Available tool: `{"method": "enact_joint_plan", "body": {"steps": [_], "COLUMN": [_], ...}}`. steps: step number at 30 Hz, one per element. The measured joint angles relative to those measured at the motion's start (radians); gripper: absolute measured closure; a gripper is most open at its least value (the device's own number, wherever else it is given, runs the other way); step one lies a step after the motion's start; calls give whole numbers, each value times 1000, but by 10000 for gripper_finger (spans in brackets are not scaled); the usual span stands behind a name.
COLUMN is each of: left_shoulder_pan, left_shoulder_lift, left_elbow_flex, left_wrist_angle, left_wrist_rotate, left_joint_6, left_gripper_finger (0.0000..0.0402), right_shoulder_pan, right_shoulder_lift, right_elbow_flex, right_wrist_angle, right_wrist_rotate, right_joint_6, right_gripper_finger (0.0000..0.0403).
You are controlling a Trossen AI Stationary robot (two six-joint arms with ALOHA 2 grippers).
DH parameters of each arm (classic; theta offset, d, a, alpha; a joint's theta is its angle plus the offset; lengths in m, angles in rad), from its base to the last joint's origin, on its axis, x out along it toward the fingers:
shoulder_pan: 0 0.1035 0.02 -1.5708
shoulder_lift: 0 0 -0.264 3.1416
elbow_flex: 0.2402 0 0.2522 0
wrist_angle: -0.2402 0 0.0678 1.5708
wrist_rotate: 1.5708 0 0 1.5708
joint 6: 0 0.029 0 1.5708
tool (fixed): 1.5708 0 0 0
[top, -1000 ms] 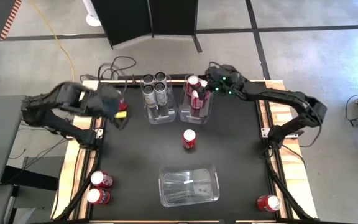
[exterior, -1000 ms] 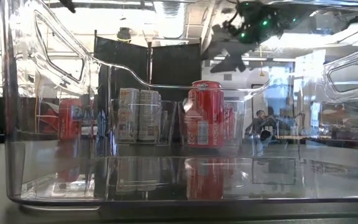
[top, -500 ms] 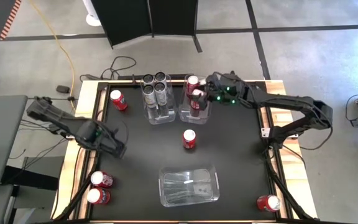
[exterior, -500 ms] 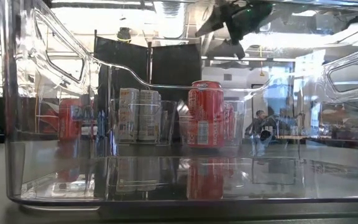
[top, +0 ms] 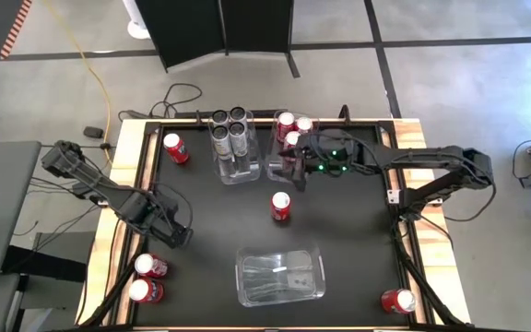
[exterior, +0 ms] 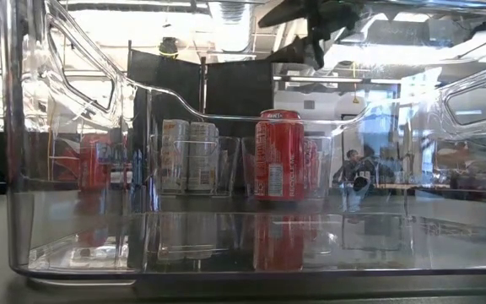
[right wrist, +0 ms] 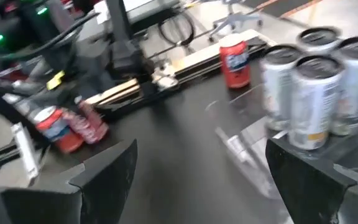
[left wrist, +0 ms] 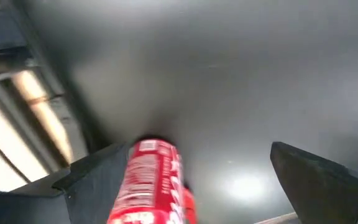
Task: Sort soda cans
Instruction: Put the red soda can into the top right transparent bin
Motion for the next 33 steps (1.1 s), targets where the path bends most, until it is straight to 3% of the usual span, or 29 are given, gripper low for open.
{"method": "enact_joint_plan", "body": {"steps": [3,11,18,25,33], "left_shoulder_pan": [8,28,-51,-138,-205], "left_shoulder_lift": [-3,-9,-9,-9,-11], "left_elbow_flex": [-19,-53,-53,-54,-153], "left_wrist_angle": [-16,42,54,19,199], "left_wrist_rotate": [21,228,349,370,365], "left_joint_6": [-50,-153,-174,-231,-275], "left_gripper_finger": [15,15,15,15,15], "right_shoulder_pan": [32,116,147,155,160], "right_shoulder_lift": [-6,-21,-51,-91,-135], "right_elbow_flex": [0,0,0,0,0], "right_wrist_angle": [-54,-189,-267,-320,-369], "right_wrist_rotate": [-6,-10,-11,-11,-9], "right_joint_6": [-7,-115,-147,-165,-168], "right_gripper_finger": [36,36,36,36,36]}}
